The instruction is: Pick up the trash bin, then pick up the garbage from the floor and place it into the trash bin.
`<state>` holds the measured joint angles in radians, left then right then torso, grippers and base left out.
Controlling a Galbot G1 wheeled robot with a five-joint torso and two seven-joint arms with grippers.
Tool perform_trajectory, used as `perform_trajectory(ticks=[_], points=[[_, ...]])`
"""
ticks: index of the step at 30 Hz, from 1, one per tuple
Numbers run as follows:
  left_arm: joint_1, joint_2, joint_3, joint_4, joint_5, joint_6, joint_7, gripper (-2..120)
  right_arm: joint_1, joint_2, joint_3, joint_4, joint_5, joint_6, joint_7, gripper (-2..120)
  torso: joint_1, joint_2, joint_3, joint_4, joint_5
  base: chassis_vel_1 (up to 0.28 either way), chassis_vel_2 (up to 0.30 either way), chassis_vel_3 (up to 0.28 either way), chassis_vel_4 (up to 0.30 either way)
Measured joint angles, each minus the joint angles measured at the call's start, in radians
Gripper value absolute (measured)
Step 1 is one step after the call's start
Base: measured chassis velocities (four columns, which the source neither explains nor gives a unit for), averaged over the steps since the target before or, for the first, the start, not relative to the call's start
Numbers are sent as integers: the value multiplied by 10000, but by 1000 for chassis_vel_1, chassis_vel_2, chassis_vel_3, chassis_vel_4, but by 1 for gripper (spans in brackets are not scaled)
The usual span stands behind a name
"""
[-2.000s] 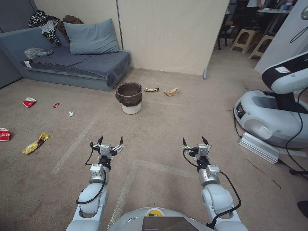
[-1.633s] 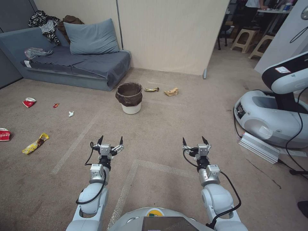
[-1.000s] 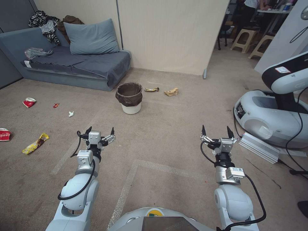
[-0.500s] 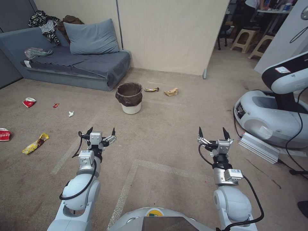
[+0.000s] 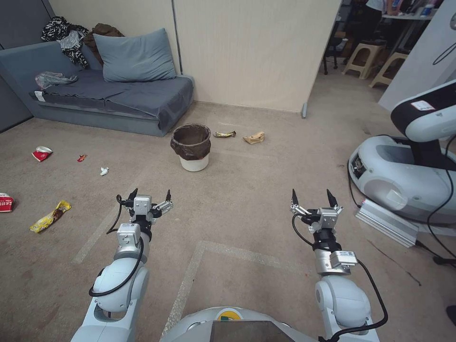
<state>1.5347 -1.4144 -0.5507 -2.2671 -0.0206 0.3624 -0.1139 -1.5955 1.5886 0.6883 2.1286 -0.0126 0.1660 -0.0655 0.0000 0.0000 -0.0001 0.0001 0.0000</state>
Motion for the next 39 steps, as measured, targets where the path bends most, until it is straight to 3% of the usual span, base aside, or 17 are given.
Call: perform_trajectory(ticks=[39], points=[[10,-30,-6,-42,-1,-54,-15,100,-28,23,43,-246,-278,252,-279,100,1,0,1,-2,-2,-262,264,271,-269]])
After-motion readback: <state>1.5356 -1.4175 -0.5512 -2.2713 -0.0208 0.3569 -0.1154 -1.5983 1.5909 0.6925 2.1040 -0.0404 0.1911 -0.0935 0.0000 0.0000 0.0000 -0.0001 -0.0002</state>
